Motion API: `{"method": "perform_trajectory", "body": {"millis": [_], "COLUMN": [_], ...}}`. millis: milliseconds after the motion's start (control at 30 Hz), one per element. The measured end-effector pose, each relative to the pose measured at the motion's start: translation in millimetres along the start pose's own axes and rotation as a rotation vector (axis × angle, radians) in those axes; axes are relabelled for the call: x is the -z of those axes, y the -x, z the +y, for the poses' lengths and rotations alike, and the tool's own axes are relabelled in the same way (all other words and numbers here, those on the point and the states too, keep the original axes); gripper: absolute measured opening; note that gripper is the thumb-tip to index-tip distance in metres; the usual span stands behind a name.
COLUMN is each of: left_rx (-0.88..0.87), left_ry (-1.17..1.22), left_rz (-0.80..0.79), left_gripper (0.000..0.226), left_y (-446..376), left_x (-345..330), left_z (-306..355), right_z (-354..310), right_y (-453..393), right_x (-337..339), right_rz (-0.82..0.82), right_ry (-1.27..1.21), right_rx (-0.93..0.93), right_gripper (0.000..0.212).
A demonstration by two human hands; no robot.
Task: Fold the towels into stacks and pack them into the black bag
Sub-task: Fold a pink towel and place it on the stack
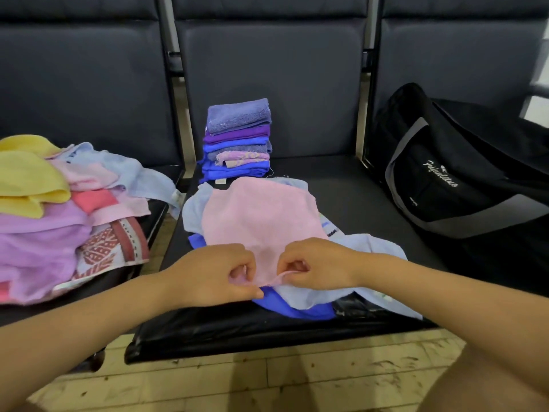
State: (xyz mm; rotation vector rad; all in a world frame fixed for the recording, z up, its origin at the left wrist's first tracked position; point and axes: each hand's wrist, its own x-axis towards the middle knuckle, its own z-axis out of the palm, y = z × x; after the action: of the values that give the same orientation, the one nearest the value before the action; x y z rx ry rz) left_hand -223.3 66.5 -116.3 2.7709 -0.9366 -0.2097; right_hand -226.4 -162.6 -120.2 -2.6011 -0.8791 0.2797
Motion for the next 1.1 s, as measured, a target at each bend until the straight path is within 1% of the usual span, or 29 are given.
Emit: {"method": "perform_trajectory", "body": {"millis": [33, 133, 167, 233, 300, 367, 433, 500, 533, 600, 633, 667, 733, 767, 800, 867, 933, 1000, 1100], "left_rx": [-0.01, -0.014, -0.009, -0.012, -0.034, -0.021, 0.004, 0.017, 0.037, 0.099, 0.134, 0.162, 0.179, 0.177, 0.175, 0.167, 0.158, 0.166, 0.186], "left_ry": [-0.031, -0.101, -0.112, -0.178, -0.243, -0.259, -0.241, -0.09, 0.026, 0.232, 0.303, 0.352, 0.43, 0.458, 0.477, 0.529, 0.564, 0.538, 0.47], "left_rz": [0.037, 0.184, 0.234, 0.322, 0.406, 0.404, 0.367, 0.408, 0.452, 0.527, 0.546, 0.565, 0.592, 0.591, 0.572, 0.501, 0.416, 0.329, 0.199], "left_gripper": [0.049, 0.016, 0.013, 0.023, 0.043, 0.062, 0.067, 0.062, 0.057, 0.038, 0.031, 0.03, 0.034, 0.033, 0.03, 0.024, 0.026, 0.026, 0.025], "left_y": [-1, -11, -14, -18, -18, -13, -11, -11, -10, -10, -10, -8, -5, -2, 0, 4, 7, 8, 10], "left_x": [-4, -5, -1, 8, 16, 19, 20, 21, 23, 26, 28, 30, 34, 34, 34, 31, 24, 15, 1], "left_z": [1, 5, 5, -2, -13, -21, -25, -25, -24, -23, -23, -22, -23, -23, -24, -26, -28, -31, -35], "right_z": [0, 0, -1, 1, 6, 15, 24, 34, 37, 45, 48, 48, 46, 45, 44, 42, 41, 41, 41], "right_y": [-2, -7, -7, -6, -4, -3, -1, 2, 3, 4, 5, 8, 15, 20, 24, 30, 33, 36, 40], "right_x": [-1, 2, 5, 13, 22, 31, 37, 40, 41, 43, 44, 46, 49, 50, 50, 47, 41, 34, 27], "right_rz": [0.027, 0.144, 0.172, 0.179, 0.154, 0.184, 0.261, 0.325, 0.345, 0.388, 0.417, 0.435, 0.441, 0.442, 0.441, 0.414, 0.36, 0.243, 0.028], "right_ry": [-0.014, -0.078, -0.075, -0.037, 0.047, 0.137, 0.168, 0.179, 0.179, 0.132, 0.05, -0.081, -0.409, -0.526, -0.579, -0.561, -0.476, -0.411, -0.384], "right_rx": [-0.008, -0.05, -0.049, -0.036, -0.025, -0.033, -0.057, -0.1, -0.14, -0.228, -0.272, -0.304, -0.333, -0.33, -0.317, -0.295, -0.291, -0.299, -0.334], "right_gripper": [0.014, 0.019, 0.017, 0.011, 0.008, 0.011, 0.011, 0.01, 0.017, 0.03, 0.032, 0.032, 0.032, 0.031, 0.03, 0.035, 0.042, 0.042, 0.029]}}
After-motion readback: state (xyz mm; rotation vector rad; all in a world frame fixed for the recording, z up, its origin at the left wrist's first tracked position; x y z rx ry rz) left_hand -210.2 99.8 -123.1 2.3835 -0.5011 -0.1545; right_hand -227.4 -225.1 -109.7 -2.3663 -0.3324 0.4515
